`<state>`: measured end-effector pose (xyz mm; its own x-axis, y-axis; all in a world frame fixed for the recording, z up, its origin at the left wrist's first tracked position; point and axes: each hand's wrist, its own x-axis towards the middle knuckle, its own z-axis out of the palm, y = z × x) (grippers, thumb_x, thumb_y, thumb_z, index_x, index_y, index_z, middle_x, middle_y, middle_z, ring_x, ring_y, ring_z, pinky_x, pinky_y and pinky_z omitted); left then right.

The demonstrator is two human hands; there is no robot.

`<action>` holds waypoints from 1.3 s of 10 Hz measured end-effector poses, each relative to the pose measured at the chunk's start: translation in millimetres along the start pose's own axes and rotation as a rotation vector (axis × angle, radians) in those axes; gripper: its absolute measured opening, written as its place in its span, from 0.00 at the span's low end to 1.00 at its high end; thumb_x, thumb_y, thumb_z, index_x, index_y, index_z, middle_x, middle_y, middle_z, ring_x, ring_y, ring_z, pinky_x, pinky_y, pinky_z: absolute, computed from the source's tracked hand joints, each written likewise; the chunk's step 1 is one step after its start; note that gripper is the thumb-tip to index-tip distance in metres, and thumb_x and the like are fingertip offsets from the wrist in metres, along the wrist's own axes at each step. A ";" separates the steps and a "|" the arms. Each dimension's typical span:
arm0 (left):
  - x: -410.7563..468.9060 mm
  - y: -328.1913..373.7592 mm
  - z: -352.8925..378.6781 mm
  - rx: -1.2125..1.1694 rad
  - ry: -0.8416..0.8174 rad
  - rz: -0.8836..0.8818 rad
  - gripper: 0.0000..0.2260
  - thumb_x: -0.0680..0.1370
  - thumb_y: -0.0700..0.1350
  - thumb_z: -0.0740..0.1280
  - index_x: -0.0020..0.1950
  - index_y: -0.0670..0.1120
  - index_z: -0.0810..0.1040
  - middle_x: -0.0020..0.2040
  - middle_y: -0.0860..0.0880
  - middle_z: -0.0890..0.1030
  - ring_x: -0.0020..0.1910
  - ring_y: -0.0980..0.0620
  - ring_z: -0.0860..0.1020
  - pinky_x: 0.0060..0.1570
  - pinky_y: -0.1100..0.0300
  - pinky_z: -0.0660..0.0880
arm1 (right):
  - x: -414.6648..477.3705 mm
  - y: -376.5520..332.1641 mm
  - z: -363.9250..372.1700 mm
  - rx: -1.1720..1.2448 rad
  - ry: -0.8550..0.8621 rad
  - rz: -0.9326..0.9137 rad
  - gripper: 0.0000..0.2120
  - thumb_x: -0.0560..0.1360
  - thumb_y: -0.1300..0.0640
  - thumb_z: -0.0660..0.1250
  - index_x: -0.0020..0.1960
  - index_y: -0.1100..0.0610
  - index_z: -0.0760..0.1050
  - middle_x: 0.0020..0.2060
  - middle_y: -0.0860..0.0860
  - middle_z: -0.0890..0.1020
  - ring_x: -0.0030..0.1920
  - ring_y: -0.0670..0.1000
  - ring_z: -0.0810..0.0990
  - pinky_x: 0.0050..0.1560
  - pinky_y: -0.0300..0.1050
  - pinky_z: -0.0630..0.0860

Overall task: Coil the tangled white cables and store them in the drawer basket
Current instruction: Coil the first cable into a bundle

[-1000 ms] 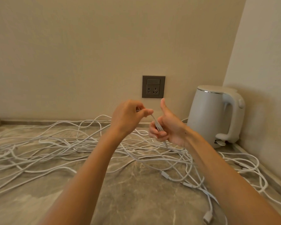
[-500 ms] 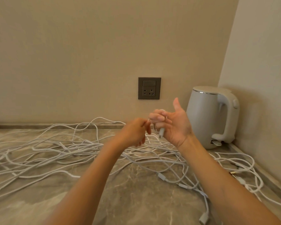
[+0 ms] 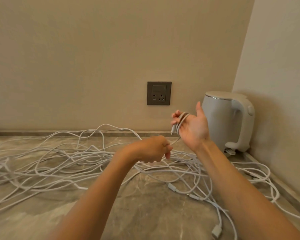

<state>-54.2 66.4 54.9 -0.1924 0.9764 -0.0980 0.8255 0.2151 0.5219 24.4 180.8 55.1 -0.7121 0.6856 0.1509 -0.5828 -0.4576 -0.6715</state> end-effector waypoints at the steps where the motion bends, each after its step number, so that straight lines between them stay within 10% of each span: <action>1: 0.2 2.0 -3.8 0.041 0.094 0.040 0.13 0.81 0.45 0.56 0.41 0.45 0.76 0.30 0.53 0.70 0.29 0.58 0.67 0.31 0.64 0.64 | 2.9 3.0 -2.0 -0.360 -0.028 -0.022 0.35 0.78 0.34 0.41 0.38 0.62 0.70 0.29 0.54 0.72 0.30 0.49 0.68 0.36 0.41 0.67; 5: -7.9 -10.6 -26.4 0.011 0.486 0.155 0.11 0.77 0.48 0.65 0.37 0.46 0.79 0.29 0.51 0.74 0.29 0.54 0.70 0.32 0.60 0.65 | 1.7 15.7 -2.2 -1.141 -0.289 0.192 0.46 0.73 0.32 0.28 0.31 0.65 0.71 0.23 0.54 0.71 0.23 0.47 0.68 0.25 0.34 0.67; 8: -1.6 -13.0 -18.9 -0.064 0.804 0.185 0.12 0.77 0.49 0.64 0.37 0.44 0.79 0.29 0.58 0.71 0.29 0.62 0.69 0.31 0.67 0.63 | -2.2 5.8 0.8 -0.685 -0.513 0.445 0.44 0.70 0.27 0.32 0.26 0.62 0.67 0.24 0.56 0.73 0.19 0.45 0.62 0.19 0.33 0.62; 10: 6.9 -10.5 -14.8 -0.118 0.697 0.151 0.15 0.80 0.47 0.60 0.33 0.48 0.69 0.29 0.51 0.70 0.33 0.49 0.69 0.37 0.57 0.64 | 4.5 10.8 -2.3 -0.113 -0.703 0.637 0.47 0.70 0.26 0.37 0.29 0.65 0.74 0.25 0.57 0.75 0.19 0.45 0.66 0.19 0.32 0.67; 13: 13.0 -12.5 1.4 -0.170 0.399 -0.015 0.16 0.82 0.46 0.52 0.35 0.48 0.68 0.29 0.47 0.71 0.28 0.47 0.71 0.28 0.55 0.72 | 7.0 5.9 -8.2 0.453 -0.546 0.567 0.39 0.70 0.31 0.53 0.35 0.70 0.73 0.33 0.65 0.75 0.25 0.50 0.64 0.26 0.41 0.70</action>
<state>-66.3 76.4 45.9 -0.4213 0.8821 0.2107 0.7282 0.1906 0.6584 19.2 187.6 46.2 -0.9583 -0.0214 0.2851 -0.1040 -0.9027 -0.4175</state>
